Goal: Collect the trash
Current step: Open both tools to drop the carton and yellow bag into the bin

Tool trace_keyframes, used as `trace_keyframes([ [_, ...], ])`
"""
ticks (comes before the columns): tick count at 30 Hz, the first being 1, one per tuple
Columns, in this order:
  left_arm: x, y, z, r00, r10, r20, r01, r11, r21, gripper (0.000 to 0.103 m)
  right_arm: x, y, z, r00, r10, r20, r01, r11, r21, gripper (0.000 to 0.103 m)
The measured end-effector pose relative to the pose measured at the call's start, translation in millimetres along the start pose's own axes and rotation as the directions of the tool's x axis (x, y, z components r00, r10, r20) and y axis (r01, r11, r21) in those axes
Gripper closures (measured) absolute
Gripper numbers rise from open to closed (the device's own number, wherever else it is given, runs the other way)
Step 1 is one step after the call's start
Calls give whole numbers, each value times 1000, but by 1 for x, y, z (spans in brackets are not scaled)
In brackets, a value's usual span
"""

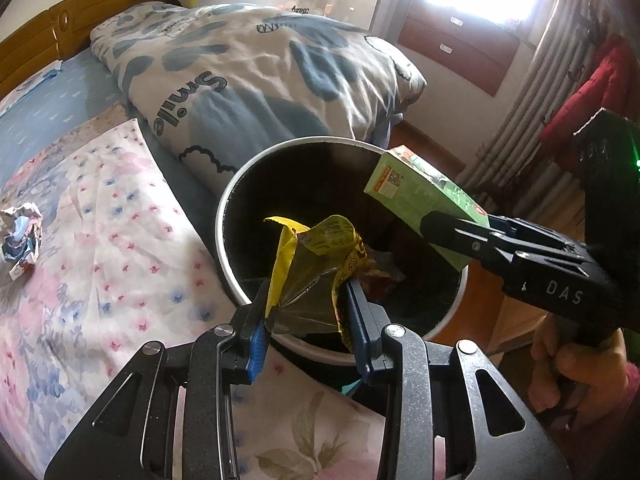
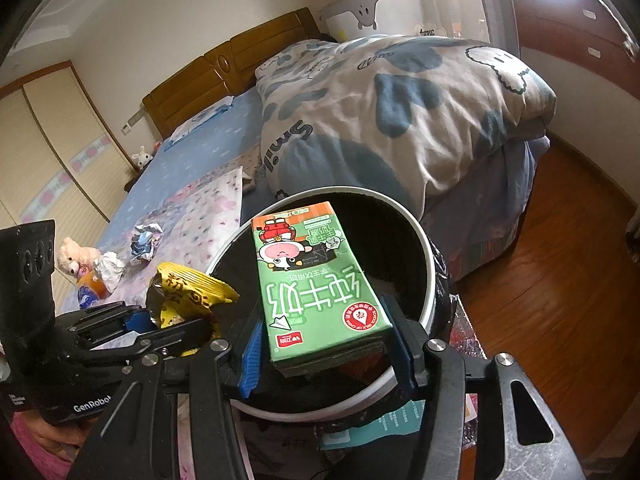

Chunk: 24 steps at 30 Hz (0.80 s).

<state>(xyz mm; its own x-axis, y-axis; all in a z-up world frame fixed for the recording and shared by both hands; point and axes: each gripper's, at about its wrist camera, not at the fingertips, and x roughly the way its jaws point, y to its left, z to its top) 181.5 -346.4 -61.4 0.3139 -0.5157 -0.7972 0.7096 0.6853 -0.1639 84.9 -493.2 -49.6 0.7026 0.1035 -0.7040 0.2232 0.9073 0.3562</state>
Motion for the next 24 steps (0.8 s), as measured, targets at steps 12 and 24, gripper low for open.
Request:
trace_keyframes([
  [12,9,-1,5,1000,2,-16,-2,1000,-10,46,14,-7,5,999,12,-38,-11,1000,19,48],
  [24,-21,11,-22,999,10,42,-7,998,-70,29,-3,1,1,999,35,14,-35,998,55,37],
])
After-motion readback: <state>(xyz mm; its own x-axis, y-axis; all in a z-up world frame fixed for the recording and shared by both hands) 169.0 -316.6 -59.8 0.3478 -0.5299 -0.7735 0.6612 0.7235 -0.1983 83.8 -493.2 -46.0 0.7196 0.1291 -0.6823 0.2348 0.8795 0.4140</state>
